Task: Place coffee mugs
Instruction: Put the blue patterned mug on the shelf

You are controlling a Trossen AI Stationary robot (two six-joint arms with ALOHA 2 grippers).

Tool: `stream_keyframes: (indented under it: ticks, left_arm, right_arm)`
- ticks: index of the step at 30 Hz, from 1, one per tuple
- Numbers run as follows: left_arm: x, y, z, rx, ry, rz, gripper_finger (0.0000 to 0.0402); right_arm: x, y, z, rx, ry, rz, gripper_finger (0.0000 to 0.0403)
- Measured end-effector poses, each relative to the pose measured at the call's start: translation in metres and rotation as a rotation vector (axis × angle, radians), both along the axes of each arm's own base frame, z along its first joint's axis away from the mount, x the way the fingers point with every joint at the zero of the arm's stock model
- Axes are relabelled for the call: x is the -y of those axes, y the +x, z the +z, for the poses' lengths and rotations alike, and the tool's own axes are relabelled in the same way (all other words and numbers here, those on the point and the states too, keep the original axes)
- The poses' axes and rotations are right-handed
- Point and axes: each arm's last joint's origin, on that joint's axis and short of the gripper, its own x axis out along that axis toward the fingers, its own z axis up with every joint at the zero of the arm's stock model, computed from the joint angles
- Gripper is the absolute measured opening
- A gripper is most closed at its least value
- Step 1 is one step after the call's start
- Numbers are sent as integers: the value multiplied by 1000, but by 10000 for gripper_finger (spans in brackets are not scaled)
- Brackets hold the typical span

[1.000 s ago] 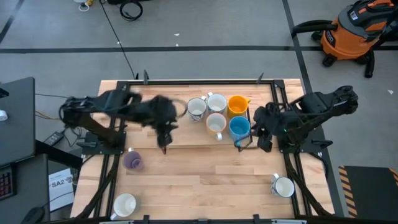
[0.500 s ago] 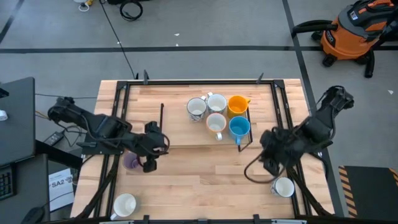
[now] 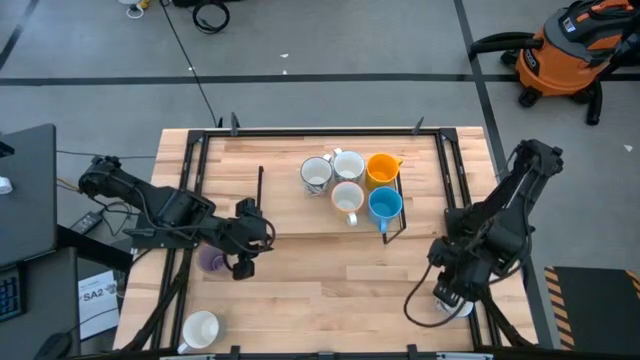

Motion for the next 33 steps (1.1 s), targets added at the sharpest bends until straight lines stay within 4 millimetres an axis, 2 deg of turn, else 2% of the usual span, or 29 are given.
stream_keyframes:
  ticks: [13, 21, 33]
  left_arm:
    - [0, 0, 0, 0, 0, 0, 117]
    - [0, 0, 0, 0, -1, 1, 117]
    - [0, 0, 0, 0, -1, 1, 117]
  right_arm:
    - [2, -19, -24, -115, -107, 114, 122]
    - [-5, -29, -40, -164, -65, 175, 122]
    - [-7, -33, -41, -163, -66, 199, 122]
